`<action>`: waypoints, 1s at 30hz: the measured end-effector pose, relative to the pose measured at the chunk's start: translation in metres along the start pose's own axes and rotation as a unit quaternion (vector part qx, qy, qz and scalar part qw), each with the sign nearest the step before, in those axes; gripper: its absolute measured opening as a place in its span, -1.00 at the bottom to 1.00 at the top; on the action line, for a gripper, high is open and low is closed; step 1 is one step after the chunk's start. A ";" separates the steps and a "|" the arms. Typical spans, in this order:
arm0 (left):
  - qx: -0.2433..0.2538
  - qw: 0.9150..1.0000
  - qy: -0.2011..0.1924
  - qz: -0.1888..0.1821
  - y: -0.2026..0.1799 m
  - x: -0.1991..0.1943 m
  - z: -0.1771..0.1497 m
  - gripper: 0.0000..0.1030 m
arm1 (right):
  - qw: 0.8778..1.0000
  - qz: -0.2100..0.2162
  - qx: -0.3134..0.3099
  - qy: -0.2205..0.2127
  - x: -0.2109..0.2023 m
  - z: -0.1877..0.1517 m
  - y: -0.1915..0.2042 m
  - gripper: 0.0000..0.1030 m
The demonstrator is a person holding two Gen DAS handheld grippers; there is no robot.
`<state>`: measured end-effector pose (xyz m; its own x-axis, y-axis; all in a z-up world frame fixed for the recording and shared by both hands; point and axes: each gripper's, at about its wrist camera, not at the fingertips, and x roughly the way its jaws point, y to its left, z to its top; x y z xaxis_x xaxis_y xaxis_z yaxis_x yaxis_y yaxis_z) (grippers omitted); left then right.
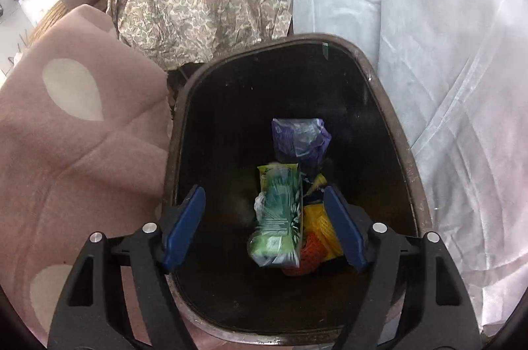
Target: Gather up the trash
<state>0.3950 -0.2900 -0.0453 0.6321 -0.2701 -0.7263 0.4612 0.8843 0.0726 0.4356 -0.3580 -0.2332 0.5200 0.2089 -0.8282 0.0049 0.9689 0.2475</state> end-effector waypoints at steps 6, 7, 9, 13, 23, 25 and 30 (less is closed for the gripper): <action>0.007 1.000 -0.025 -0.004 0.003 -0.025 -0.009 0.69 | 1.000 -0.005 -0.002 -0.022 -0.031 -0.013 0.009 0.46; 0.008 1.000 -0.028 -0.006 0.003 -0.030 -0.011 0.70 | 1.000 -0.010 -0.004 -0.029 -0.039 -0.017 0.012 0.48; 0.008 0.999 -0.037 -0.010 0.005 -0.042 -0.016 0.73 | 0.999 -0.022 -0.014 -0.042 -0.056 -0.024 0.015 0.50; 0.003 0.998 -0.062 -0.025 0.014 -0.075 -0.031 0.82 | 0.995 -0.039 -0.029 -0.082 -0.102 -0.040 0.023 0.61; 0.007 0.990 -0.137 -0.032 0.031 -0.168 -0.086 0.89 | 0.981 -0.051 -0.060 -0.180 -0.211 -0.084 0.063 0.85; 0.009 0.988 -0.152 -0.027 0.035 -0.186 -0.098 0.90 | 0.978 -0.055 -0.058 -0.195 -0.226 -0.090 0.071 0.88; 0.030 0.980 -0.198 0.016 0.044 -0.225 -0.132 0.90 | 0.970 -0.046 -0.055 -0.231 -0.259 -0.107 0.093 0.89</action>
<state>0.1909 -0.1402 0.0308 0.8329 -0.3800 -0.4024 0.4660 0.8738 0.1392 0.2100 -0.3079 -0.0494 0.8494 0.0636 -0.5239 -0.0086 0.9943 0.1067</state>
